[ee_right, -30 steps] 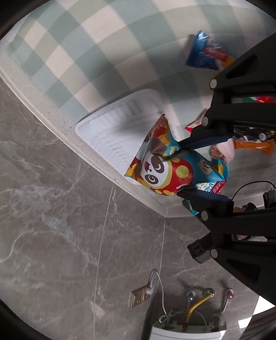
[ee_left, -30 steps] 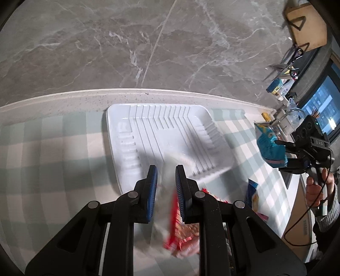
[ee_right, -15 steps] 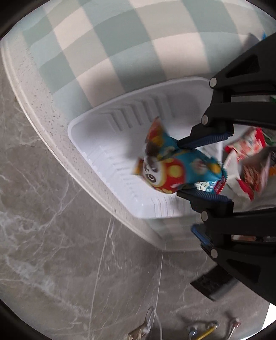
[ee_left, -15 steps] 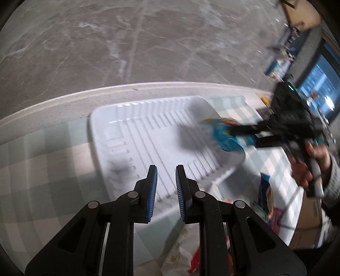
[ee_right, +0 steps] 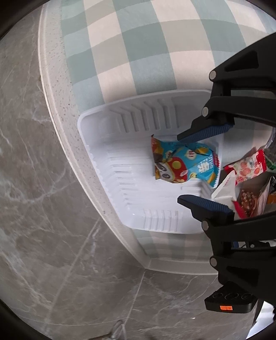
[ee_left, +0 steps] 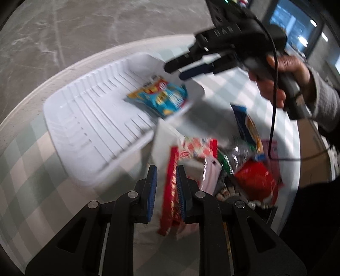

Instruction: Organize snacks

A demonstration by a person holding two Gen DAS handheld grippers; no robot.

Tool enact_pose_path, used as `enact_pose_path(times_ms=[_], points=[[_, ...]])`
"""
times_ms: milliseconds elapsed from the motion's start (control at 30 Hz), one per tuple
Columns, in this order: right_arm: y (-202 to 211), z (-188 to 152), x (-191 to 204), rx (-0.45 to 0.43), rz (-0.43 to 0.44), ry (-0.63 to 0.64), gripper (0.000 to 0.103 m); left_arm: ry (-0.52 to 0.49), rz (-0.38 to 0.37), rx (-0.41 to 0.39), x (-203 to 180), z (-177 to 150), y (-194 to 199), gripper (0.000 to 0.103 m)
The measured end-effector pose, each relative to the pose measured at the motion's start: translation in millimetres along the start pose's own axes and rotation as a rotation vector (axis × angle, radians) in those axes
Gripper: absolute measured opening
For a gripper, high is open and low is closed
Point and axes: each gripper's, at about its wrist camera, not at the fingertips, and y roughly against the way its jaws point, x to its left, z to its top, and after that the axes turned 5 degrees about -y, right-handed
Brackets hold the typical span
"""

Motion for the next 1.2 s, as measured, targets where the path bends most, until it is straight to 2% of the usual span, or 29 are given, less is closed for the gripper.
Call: enact_pose_path(times_ms=[200,400,733,767,833,867,900,933,1067,1133,1200], points=[[-5.5,-8.3,4.1,0.012,-0.021,0.026,0.056,-0.085,0.057,0.069,-10.5,-4.4,-17.5,0.017],[-11.8,-13.3,7.4,0.025,-0.040,0.041,0.056,-0.132,0.081,0.068,-10.2,-2.7,-30.0,0.021],[-22.2,-20.4,8.1,0.047,-0.063,0.047,0.056,-0.090,0.036,0.063,-1.7,2.8,-35.8,0.024],[-23.1,-20.2,8.8,0.049,-0.065,0.049,0.056,-0.076,0.018,0.062,0.3,3.0,-35.8,0.028],[-23.9,-21.2,9.9,0.052,-0.065,0.051,0.056,-0.037,-0.029,0.061,5.0,3.6,-36.3,0.045],[-23.9,-22.0,10.6,0.052,-0.064,0.052,0.056,-0.012,-0.055,0.081,7.5,3.2,-39.1,0.070],[-23.6,-22.3,11.0,0.052,-0.063,0.054,0.056,0.021,-0.066,0.121,10.6,2.3,-44.9,0.081],[-23.4,-22.4,11.1,0.052,-0.063,0.055,0.056,0.044,-0.062,0.150,13.2,1.1,-50.2,0.081],[-23.3,-22.4,10.2,0.051,-0.058,0.049,0.057,0.056,-0.055,0.138,15.6,-0.2,-52.1,0.078],[-23.7,-23.0,9.6,0.054,-0.055,0.046,0.057,0.062,-0.061,0.130,17.8,1.2,-51.9,0.071],[-24.3,-23.6,9.4,0.054,-0.055,0.042,0.061,0.061,-0.064,0.121,22.2,3.2,-50.7,0.044]])
